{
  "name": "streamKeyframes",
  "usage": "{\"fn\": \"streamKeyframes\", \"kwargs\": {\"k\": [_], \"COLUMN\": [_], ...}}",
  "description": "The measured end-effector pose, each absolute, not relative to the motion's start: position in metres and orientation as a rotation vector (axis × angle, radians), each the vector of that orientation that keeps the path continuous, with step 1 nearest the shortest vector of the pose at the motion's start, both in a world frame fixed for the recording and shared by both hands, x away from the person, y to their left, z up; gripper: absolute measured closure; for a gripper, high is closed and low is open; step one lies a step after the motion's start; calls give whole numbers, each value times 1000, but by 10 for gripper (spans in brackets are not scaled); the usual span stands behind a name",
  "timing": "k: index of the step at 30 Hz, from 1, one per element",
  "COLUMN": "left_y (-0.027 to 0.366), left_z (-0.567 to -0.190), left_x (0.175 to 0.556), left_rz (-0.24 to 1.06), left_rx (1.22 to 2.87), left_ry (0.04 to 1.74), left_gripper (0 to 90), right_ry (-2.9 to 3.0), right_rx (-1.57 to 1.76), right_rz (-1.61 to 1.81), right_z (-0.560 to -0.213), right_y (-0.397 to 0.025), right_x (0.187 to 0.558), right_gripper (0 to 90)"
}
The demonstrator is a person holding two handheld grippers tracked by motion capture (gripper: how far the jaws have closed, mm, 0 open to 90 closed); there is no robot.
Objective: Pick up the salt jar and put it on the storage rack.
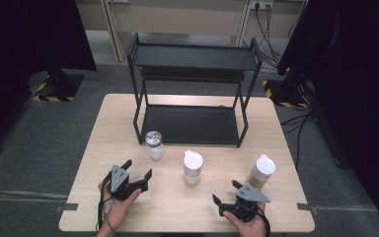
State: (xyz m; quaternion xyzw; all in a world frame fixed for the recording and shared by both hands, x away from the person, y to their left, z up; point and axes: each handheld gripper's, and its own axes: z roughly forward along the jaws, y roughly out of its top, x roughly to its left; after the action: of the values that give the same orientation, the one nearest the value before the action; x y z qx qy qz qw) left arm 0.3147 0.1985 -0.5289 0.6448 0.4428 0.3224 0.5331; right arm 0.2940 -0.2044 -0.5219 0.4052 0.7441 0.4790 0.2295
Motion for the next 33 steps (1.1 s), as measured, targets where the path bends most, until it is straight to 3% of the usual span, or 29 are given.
{"fn": "streamKeyframes", "kwargs": {"k": [13, 33], "left_y": [195, 173], "left_z": [-523, -507], "left_x": [307, 350], "left_rz": [777, 833], "left_rx": [1494, 1489], "left_ry": [1002, 964], "left_gripper": [142, 160], "right_ry": [1961, 1969], "right_rx": [1090, 1092], "right_rz": [1361, 1354], "right_z": [-522, -522], "right_y": [-208, -208], "right_x": [289, 290], "right_gripper": [99, 98]}}
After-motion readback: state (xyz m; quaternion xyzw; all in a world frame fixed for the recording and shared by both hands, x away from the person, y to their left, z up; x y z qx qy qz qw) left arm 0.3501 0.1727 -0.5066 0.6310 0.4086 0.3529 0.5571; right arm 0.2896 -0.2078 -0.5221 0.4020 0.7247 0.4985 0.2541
